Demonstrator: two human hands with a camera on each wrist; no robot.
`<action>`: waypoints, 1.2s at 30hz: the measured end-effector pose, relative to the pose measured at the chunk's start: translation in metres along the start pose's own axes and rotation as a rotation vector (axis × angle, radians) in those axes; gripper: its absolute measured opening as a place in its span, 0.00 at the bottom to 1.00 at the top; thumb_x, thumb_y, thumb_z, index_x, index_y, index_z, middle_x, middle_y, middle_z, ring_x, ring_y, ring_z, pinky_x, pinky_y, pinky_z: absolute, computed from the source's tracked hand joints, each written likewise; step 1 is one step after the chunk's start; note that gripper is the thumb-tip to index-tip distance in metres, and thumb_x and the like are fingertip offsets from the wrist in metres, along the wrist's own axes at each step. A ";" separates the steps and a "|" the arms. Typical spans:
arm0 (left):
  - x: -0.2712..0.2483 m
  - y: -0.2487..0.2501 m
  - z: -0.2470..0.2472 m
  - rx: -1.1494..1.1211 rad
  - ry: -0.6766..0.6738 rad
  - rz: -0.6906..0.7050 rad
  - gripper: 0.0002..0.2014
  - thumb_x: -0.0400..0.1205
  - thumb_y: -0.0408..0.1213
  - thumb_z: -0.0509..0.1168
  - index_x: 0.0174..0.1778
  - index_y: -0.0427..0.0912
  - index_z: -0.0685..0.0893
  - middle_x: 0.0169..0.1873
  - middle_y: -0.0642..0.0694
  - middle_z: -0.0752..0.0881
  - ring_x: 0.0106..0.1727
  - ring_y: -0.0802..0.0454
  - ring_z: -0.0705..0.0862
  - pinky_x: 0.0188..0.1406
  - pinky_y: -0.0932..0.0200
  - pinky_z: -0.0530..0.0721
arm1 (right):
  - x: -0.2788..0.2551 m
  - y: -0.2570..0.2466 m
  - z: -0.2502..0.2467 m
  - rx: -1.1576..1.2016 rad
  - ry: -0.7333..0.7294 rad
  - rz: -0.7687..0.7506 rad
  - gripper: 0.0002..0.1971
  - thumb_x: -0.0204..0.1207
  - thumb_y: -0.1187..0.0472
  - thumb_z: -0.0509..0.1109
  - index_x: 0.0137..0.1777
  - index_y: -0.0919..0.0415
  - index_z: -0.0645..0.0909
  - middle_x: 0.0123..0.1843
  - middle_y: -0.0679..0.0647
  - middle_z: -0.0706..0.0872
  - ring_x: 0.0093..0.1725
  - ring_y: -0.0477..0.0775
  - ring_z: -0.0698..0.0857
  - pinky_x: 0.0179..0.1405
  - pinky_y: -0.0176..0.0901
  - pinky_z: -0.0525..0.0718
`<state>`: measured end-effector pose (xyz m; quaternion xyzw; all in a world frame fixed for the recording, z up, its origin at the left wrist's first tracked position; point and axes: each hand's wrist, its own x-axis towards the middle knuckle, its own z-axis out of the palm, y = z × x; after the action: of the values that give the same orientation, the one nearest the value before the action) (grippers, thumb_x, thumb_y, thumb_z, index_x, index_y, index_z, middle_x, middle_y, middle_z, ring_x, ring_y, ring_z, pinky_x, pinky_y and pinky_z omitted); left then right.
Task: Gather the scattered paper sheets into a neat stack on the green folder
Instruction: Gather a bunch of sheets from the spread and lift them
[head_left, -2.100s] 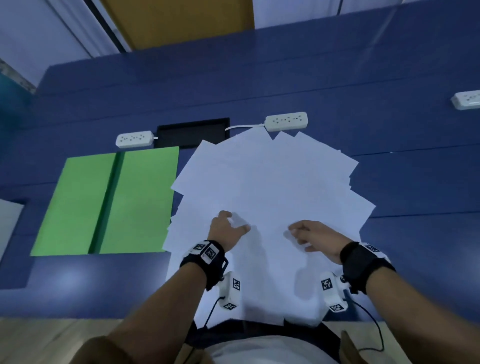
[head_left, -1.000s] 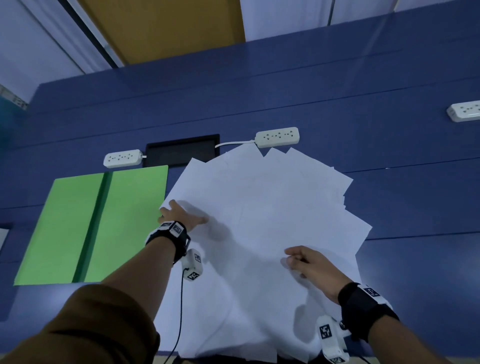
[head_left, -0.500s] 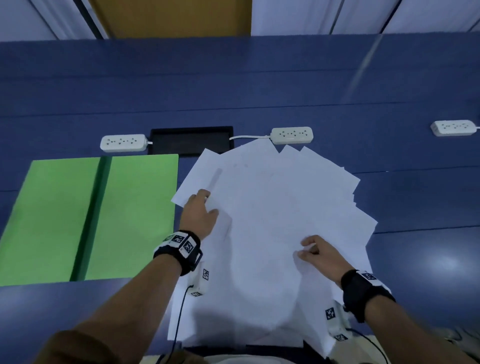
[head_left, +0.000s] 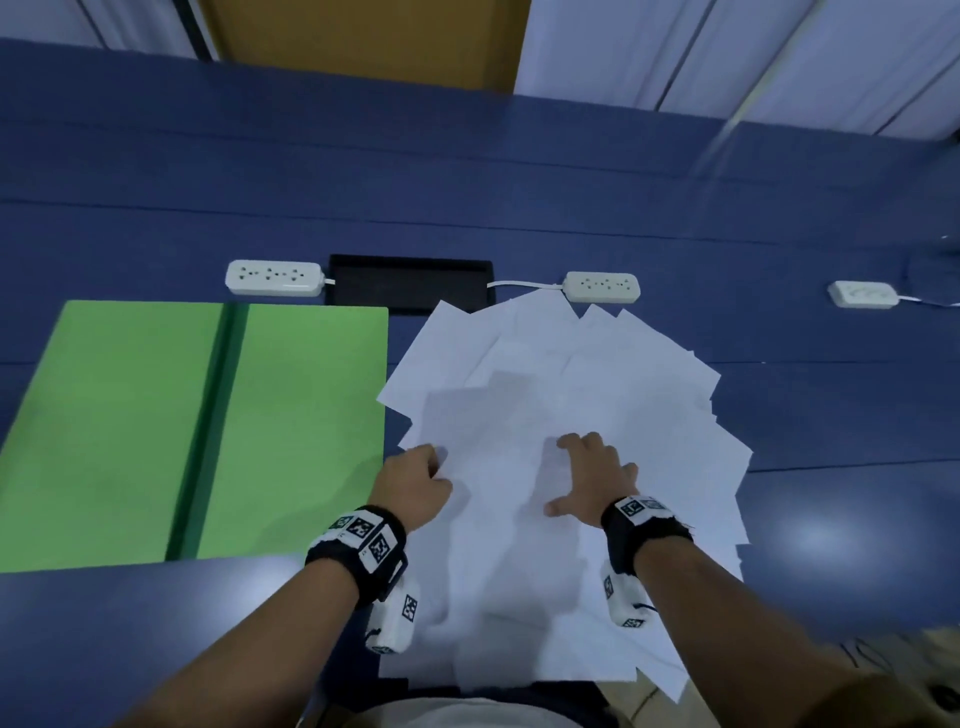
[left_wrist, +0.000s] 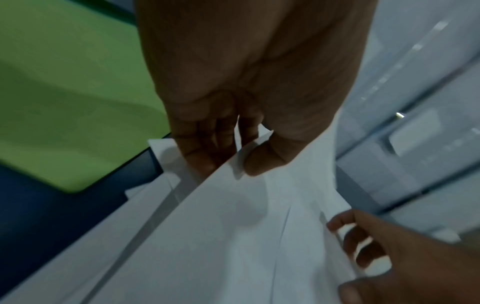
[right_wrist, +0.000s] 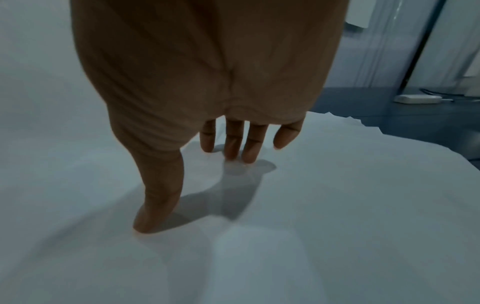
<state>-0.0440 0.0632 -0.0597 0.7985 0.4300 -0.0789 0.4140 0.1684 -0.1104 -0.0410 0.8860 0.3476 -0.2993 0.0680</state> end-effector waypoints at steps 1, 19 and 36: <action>-0.003 -0.003 0.001 -0.005 -0.044 -0.039 0.15 0.79 0.34 0.68 0.33 0.45 0.67 0.29 0.51 0.71 0.33 0.48 0.73 0.27 0.60 0.64 | 0.002 0.001 -0.001 -0.023 -0.004 -0.009 0.48 0.64 0.38 0.86 0.81 0.46 0.65 0.76 0.50 0.74 0.75 0.60 0.74 0.68 0.62 0.71; 0.003 0.000 0.010 -0.224 -0.039 -0.137 0.25 0.92 0.42 0.61 0.29 0.46 0.60 0.26 0.48 0.63 0.29 0.47 0.64 0.33 0.50 0.59 | -0.003 0.067 -0.065 1.060 0.062 -0.054 0.16 0.85 0.49 0.69 0.55 0.64 0.83 0.53 0.55 0.87 0.55 0.60 0.86 0.59 0.59 0.81; 0.021 0.026 0.025 -0.701 -0.124 -0.234 0.17 0.78 0.48 0.80 0.59 0.46 0.90 0.54 0.51 0.94 0.58 0.48 0.92 0.60 0.47 0.88 | 0.024 0.048 0.005 0.892 -0.064 0.094 0.24 0.83 0.54 0.74 0.33 0.53 0.62 0.31 0.50 0.69 0.35 0.55 0.71 0.43 0.47 0.71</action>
<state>-0.0057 0.0503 -0.0705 0.5474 0.4936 -0.0218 0.6754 0.2118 -0.1338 -0.0631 0.8338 0.1415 -0.4438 -0.2962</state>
